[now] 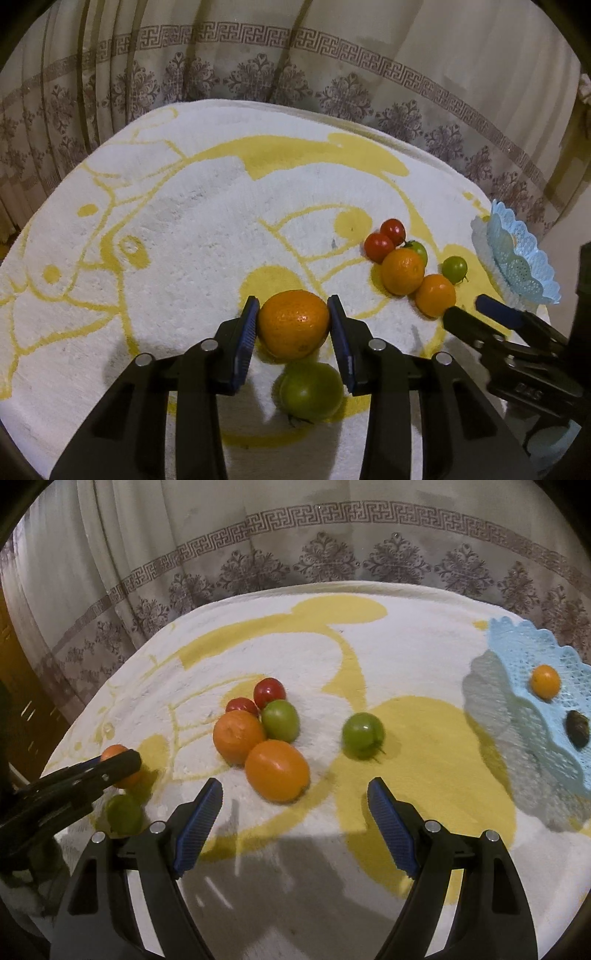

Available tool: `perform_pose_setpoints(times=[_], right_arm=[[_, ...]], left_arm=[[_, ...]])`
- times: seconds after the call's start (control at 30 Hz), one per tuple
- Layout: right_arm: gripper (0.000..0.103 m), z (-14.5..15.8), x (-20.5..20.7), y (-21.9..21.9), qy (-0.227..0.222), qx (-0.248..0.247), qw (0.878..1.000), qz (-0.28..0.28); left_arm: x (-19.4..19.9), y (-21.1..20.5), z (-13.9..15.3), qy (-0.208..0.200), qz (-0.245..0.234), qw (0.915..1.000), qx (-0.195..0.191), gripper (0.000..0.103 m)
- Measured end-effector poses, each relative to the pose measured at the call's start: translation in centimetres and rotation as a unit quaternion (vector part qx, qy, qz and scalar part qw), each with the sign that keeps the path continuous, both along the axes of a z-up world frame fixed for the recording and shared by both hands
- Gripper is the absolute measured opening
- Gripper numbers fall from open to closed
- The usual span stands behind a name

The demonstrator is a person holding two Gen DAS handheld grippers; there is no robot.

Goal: Organize fruits
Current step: 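Grasp the orange with the left tool while the right tool grasps another orange, then carry both oranges to the blue basket and release them inside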

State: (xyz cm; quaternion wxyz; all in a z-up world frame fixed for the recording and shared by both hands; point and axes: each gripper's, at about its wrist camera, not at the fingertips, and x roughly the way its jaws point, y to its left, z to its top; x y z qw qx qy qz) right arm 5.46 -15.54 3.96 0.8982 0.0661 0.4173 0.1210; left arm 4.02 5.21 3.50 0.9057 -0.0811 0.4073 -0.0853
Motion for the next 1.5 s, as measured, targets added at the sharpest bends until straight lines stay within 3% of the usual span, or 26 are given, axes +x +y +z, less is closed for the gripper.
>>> perform_pose_setpoints(times=[0.13,0.43,1.03,1.5], right_arm=[[0.077,-0.2,1.0,0.7,0.004,-0.005,1.000,0.001],[0.042,-1.3,1.9,2.0,0.003,-0.029,0.999,0.015],[0.042,0.8,-0.3,0.1,-0.021,0.002,1.000,-0.001],[0.042,3.9,-2.6,-6.2,-0.066,0.026,0.995,-0.072]], left_arm=[[0.0,0.2,-0.1,-0.005,0.006,1.0000,0.004,0.038],[0.1,0.3,-0.3,-0.004,0.002,1.0000,-0.001,0.038],[-0.5,-1.3,0.9,-0.018,-0.009,0.9995,0.023,0.038],[-0.6,-6.2,4.1,-0.054,-0.057,0.9957,0.049,0.038]])
